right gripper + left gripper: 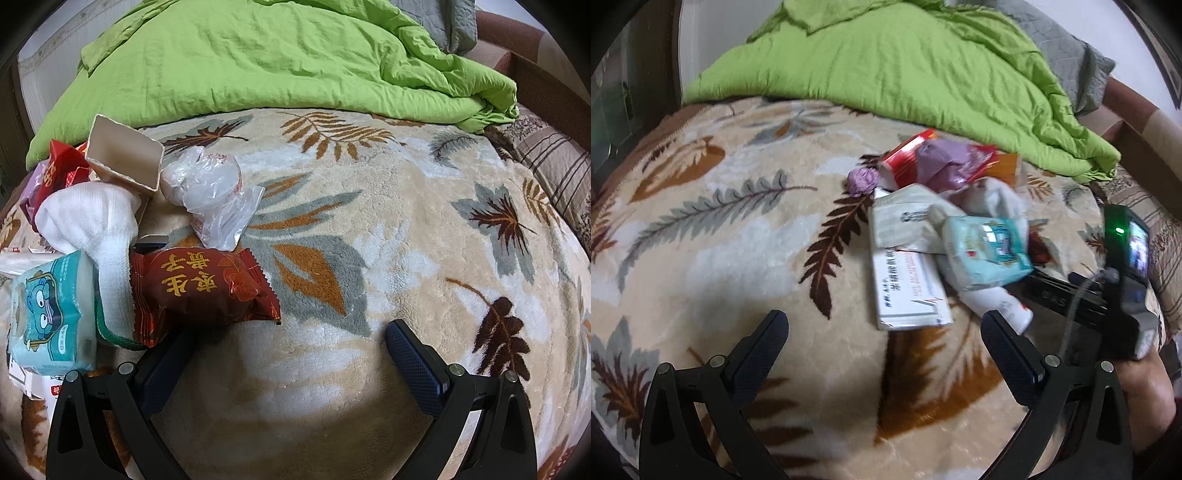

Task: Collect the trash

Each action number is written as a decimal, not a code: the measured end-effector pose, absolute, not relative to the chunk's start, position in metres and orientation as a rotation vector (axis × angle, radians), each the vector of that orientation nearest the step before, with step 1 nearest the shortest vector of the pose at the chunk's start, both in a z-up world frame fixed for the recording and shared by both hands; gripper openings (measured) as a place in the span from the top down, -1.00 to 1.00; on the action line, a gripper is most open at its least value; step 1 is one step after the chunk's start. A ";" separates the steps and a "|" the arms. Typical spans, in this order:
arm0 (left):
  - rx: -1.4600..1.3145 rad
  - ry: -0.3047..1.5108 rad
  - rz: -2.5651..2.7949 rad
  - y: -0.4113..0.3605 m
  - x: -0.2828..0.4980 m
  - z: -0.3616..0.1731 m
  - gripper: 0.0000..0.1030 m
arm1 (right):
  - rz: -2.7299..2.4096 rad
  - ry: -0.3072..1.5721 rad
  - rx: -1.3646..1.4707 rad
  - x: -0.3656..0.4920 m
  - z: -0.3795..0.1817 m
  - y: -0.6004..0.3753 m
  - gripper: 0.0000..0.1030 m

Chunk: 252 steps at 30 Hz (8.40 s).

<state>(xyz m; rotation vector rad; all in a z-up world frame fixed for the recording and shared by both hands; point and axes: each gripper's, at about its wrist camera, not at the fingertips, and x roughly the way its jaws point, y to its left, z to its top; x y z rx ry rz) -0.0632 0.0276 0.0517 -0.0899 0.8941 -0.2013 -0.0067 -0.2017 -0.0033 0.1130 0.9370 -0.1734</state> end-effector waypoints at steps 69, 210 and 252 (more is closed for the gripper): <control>0.034 0.623 -0.225 0.004 -0.252 0.116 -1.00 | -0.104 0.631 -0.022 -0.266 0.114 -0.183 -0.96; 0.019 1.023 -0.183 0.025 -0.102 0.021 -0.31 | 0.424 1.084 0.148 -0.145 0.019 -0.149 0.37; 0.152 0.979 -1.154 -0.255 -0.242 0.108 0.03 | -0.239 0.826 0.622 -0.365 0.079 -0.412 0.38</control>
